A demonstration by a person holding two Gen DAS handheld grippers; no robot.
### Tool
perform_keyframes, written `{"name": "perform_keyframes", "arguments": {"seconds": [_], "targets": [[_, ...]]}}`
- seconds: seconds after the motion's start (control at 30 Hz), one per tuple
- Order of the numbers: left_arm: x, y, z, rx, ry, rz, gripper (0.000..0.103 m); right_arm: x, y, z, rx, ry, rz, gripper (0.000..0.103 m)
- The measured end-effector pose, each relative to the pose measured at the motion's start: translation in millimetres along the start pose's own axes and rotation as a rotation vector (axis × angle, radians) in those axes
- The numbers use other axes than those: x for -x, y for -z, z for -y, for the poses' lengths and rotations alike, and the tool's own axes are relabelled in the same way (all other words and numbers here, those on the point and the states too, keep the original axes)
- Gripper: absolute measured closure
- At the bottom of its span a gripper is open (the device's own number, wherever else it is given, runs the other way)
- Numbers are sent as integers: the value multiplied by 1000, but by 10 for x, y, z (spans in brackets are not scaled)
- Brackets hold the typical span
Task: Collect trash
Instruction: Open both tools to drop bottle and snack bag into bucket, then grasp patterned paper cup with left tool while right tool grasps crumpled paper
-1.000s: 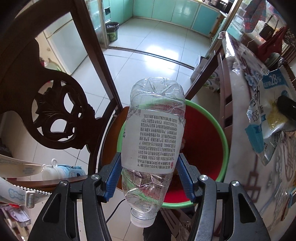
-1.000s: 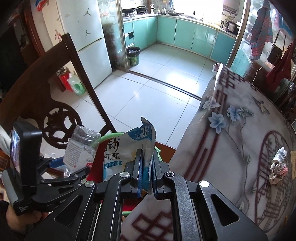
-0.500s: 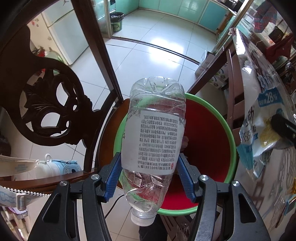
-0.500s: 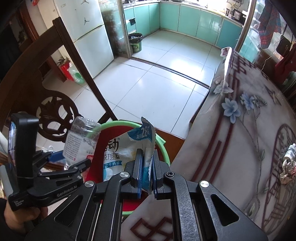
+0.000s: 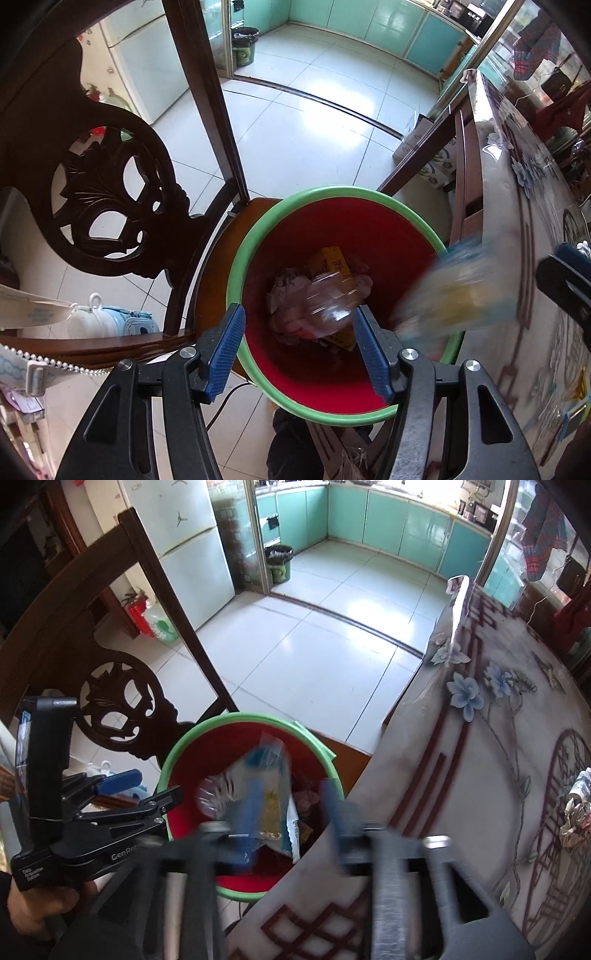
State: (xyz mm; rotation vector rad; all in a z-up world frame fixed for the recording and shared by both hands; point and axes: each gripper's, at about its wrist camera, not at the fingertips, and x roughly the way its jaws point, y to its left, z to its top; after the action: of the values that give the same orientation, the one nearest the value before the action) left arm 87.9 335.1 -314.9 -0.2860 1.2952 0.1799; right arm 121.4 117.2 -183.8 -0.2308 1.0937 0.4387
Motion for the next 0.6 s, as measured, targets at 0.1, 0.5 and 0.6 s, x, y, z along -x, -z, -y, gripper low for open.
{"name": "perform_keyframes", "arguments": {"seconds": [0.1, 0.5, 0.6], "targets": [[58, 29, 11, 4, -20, 15, 42, 108, 33, 29, 5, -3, 30, 32], [470, 118, 582, -72, -10, 117, 42, 506, 449, 864, -154, 89, 69, 24], [622, 126, 858, -108, 27, 146, 42, 636, 577, 1346, -213, 152, 81, 24]]}}
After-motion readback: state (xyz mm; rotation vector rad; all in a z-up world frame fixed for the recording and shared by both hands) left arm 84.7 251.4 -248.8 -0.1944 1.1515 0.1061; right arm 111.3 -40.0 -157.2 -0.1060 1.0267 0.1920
